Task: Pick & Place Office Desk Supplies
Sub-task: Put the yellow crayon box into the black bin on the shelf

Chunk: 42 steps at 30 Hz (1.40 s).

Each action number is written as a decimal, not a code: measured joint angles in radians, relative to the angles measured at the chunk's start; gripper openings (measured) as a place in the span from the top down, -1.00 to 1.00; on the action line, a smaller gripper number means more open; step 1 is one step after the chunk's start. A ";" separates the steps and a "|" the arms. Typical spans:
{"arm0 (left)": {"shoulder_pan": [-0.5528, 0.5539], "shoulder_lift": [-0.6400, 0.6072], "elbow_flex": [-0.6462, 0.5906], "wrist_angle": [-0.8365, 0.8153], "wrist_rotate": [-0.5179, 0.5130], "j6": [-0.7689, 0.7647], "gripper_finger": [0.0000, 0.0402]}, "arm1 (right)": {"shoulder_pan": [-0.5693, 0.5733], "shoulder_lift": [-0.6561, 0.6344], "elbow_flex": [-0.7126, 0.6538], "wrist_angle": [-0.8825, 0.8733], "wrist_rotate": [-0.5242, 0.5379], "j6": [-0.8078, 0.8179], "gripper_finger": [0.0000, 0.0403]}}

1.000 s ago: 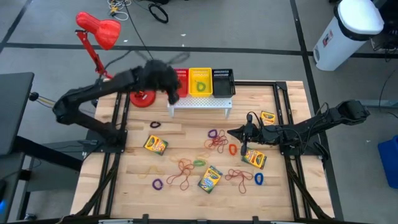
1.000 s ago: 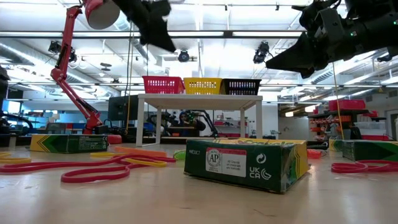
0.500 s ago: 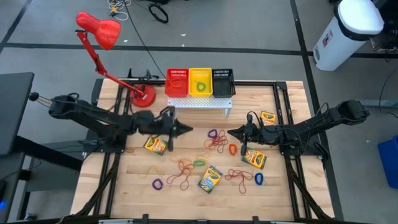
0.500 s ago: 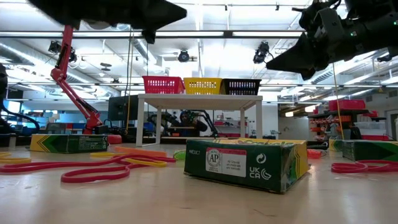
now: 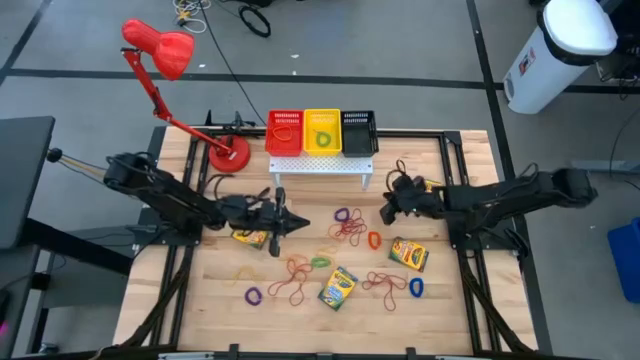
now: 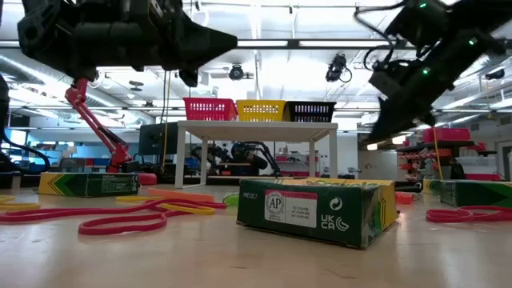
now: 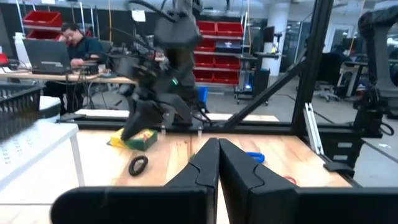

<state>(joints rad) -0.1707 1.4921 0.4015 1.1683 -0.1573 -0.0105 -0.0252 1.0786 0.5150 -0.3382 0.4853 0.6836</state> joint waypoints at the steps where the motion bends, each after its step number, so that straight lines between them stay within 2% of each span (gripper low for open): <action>1: 0.000 0.007 0.000 0.002 0.000 0.000 0.93 | -0.027 0.000 0.033 -0.106 -0.003 0.044 0.97; 6: 0.000 0.020 0.008 0.011 0.000 0.011 0.93 | -0.148 0.000 0.125 -0.546 0.019 0.243 0.97; 11: 0.000 0.019 0.008 0.028 0.001 0.011 0.93 | -0.262 0.028 0.100 -0.677 0.002 0.287 0.97; 19: 0.000 0.019 0.008 0.017 0.001 0.001 0.93 | -0.355 0.146 0.080 -0.683 -0.033 0.255 0.97; 26: 0.000 0.019 0.008 0.017 0.001 0.001 0.93 | -0.362 0.260 0.080 -0.635 -0.079 0.215 0.97; 35: 0.000 0.019 0.008 0.017 0.001 0.001 0.93 | -0.361 0.233 0.120 -0.515 -0.144 0.147 0.97; 42: 0.000 0.019 0.008 0.017 0.001 0.001 0.93 | -0.361 0.168 0.168 -0.520 -0.116 0.098 0.97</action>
<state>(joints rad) -0.1707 1.5112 0.4095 1.1855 -0.1565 -0.0093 -0.3866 1.2462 0.6830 -0.8586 0.3696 0.7816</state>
